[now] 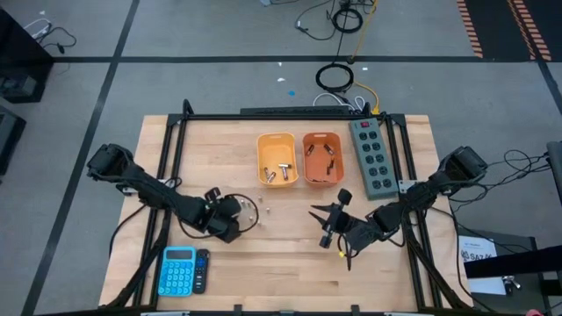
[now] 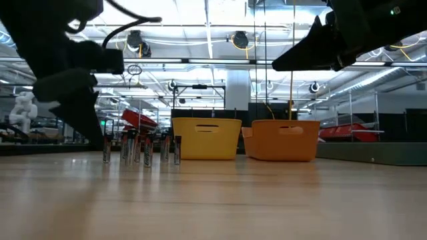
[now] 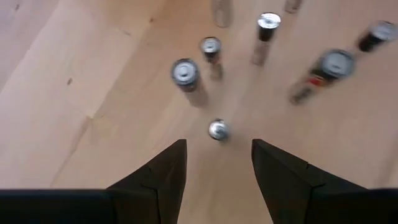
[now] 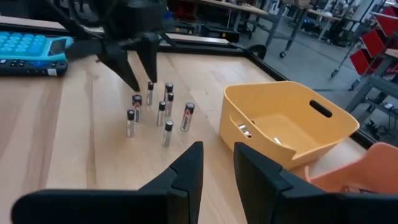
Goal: Sort batteries
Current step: Put the silver battery into the yellow bin
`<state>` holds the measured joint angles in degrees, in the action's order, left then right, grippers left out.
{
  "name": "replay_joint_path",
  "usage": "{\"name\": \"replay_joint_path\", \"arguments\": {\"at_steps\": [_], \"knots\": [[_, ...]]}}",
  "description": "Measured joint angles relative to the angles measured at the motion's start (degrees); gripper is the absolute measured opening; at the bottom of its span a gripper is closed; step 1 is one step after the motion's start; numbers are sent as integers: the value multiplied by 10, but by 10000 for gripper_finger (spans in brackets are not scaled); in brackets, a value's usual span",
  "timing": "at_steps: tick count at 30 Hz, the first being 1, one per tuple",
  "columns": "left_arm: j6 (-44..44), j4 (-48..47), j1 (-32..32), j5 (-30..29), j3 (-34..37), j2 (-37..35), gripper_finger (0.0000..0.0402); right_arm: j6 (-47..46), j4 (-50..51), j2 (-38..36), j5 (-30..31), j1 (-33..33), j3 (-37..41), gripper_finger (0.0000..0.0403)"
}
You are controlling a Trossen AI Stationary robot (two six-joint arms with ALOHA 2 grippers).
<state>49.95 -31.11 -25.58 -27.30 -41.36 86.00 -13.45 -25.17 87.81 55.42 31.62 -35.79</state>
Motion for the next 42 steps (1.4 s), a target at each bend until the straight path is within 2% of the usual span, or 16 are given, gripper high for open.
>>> {"name": "replay_joint_path", "arguments": {"at_steps": [6, 18, 42], "knots": [[22, 48, -7, -60, 36, 0, 191, 15, -4, 0, 0, -1, 0, 80], [21, 166, -4, -69, 96, 0, 191, 12, -4, 0, 0, -2, 0, 80], [97, 188, -3, -62, 109, 0, 191, 4, -3, 0, 0, -4, 0, 79]]}}
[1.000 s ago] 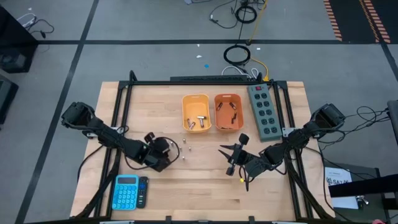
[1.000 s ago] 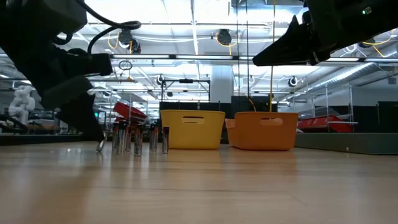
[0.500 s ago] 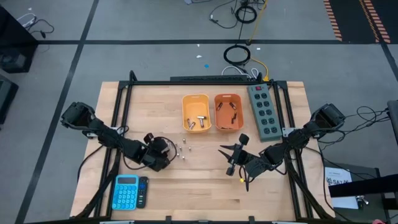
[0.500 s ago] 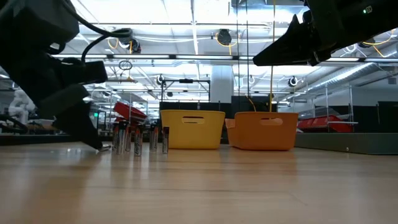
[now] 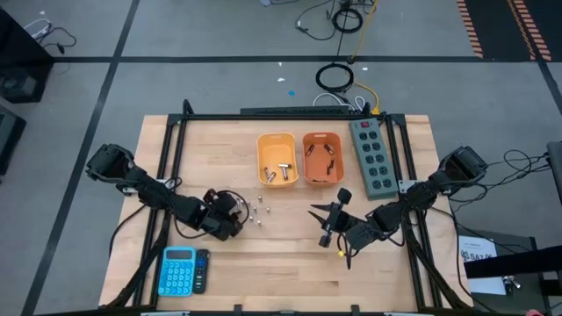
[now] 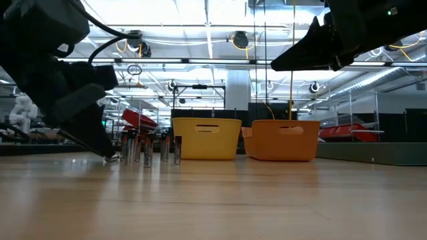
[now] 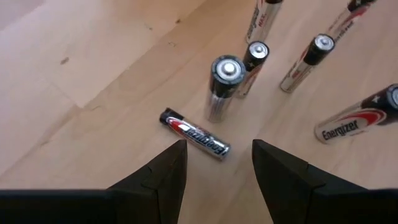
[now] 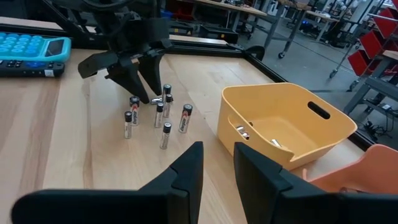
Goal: Sort batteries
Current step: Put the silver battery into the yellow bin
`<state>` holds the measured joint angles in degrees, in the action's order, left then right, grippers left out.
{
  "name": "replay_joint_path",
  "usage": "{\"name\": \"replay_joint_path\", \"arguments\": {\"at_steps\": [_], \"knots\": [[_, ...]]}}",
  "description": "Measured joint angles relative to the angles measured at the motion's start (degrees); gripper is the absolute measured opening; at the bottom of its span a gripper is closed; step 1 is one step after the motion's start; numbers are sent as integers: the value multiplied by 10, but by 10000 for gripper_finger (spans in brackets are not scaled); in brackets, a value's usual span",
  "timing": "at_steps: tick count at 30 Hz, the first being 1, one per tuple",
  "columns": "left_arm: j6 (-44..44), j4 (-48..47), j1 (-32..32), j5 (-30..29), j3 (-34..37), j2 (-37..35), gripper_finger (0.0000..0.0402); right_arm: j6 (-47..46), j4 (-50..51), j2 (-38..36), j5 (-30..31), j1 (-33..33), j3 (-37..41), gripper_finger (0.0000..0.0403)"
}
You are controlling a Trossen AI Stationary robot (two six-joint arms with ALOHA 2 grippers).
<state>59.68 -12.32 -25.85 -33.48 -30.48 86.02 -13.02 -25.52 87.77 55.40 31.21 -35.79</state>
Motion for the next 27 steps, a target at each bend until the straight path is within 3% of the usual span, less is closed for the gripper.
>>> {"name": "replay_joint_path", "arguments": {"at_steps": [22, 27], "knots": [[-5, -5, 28, -4, -2, 34, 191, -9, 0, 0, 0, -1, 0, 79], [0, -47, 28, 0, -3, 34, 191, -9, 1, 0, 0, -1, 0, 79]]}}
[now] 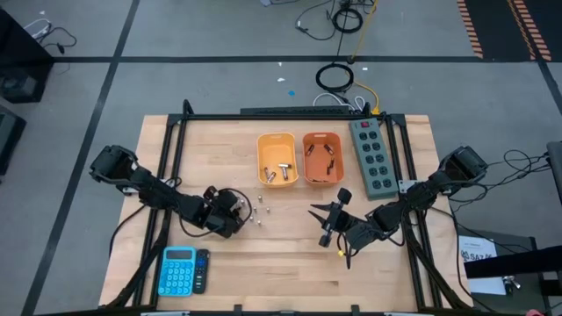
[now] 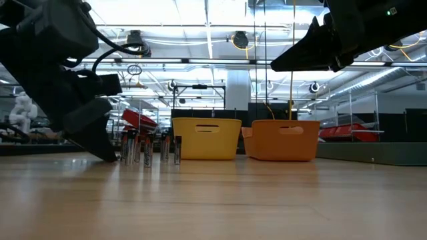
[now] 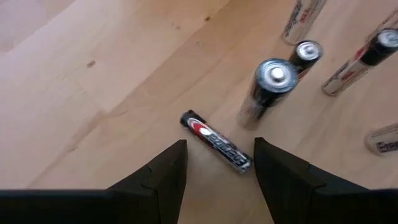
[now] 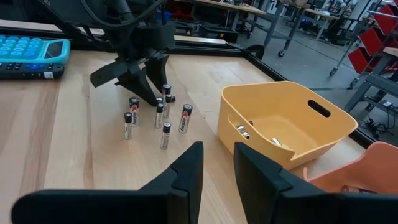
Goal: Sort batteries
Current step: Put the silver battery into the yellow bin
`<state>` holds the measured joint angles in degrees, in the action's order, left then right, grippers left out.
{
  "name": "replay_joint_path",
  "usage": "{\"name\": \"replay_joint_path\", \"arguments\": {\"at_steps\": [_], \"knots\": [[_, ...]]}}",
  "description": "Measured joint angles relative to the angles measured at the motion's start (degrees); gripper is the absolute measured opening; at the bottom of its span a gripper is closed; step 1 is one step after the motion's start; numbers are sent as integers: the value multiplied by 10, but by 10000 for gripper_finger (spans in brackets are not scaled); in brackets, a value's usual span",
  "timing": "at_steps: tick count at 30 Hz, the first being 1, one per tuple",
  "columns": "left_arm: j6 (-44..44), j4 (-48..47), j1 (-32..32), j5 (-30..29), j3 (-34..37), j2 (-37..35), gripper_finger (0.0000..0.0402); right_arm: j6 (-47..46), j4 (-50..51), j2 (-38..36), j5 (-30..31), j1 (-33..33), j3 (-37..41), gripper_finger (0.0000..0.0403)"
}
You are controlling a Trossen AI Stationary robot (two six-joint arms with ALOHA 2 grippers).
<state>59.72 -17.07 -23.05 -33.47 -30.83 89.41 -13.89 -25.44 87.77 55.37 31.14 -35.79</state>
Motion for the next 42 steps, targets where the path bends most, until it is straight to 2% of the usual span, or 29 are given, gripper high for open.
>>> {"name": "replay_joint_path", "arguments": {"at_steps": [19, 27, 35, 39, 42], "knots": [[-17, -38, 1, 38, 0, -2, 191, -3, 0, 0, -2, 1, 0, 79], [-24, -125, 0, 79, -31, -40, 191, -4, 0, 0, -2, 1, 0, 79], [-38, -127, -7, 96, -31, -71, 191, -4, 0, 0, -2, 1, 0, 79], [-77, -118, -11, 76, -31, -96, 191, -3, 0, 0, -2, 1, 0, 79], [-152, -97, -11, 74, -32, -117, 191, 0, 0, 0, -2, 1, 0, 79]]}}
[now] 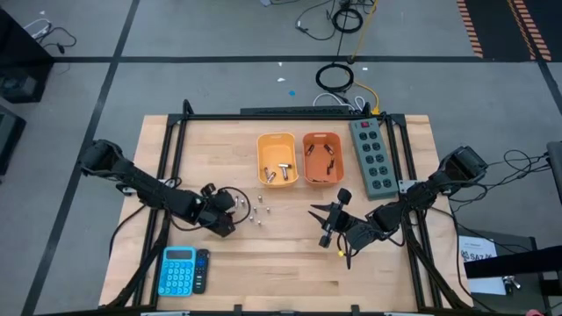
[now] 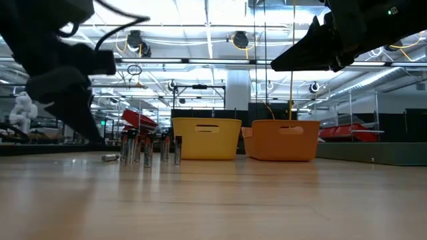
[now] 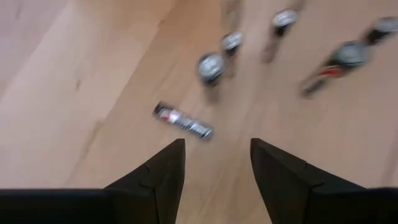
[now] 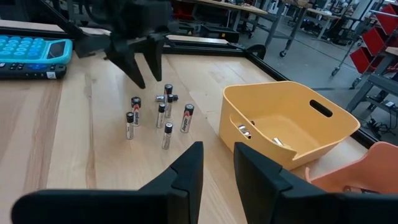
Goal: Sort batteries
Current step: Put the silver battery into the yellow bin
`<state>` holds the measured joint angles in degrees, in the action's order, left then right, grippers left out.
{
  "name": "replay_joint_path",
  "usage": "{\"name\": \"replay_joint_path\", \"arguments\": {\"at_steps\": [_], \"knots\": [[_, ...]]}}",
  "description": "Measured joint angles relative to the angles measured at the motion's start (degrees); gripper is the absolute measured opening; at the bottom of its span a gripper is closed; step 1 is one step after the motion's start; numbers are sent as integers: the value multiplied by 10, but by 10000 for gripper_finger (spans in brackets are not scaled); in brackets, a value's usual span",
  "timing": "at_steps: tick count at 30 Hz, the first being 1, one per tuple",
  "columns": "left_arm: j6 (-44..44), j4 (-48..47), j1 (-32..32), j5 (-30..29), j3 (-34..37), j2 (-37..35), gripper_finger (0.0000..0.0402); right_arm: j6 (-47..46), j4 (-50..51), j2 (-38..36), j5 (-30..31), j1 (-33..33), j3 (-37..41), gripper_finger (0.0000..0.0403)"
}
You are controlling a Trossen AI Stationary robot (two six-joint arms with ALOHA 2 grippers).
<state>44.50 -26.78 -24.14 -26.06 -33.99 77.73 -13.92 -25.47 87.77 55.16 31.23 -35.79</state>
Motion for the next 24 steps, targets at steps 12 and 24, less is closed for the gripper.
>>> {"name": "replay_joint_path", "arguments": {"at_steps": [12, 24], "knots": [[-179, 69, 41, 37, 22, -9, 191, 3, 0, 0, -15, 0, 0, 79], [-181, 67, 50, 53, 27, -9, 191, 12, 0, 0, -67, 0, 0, 79]]}}
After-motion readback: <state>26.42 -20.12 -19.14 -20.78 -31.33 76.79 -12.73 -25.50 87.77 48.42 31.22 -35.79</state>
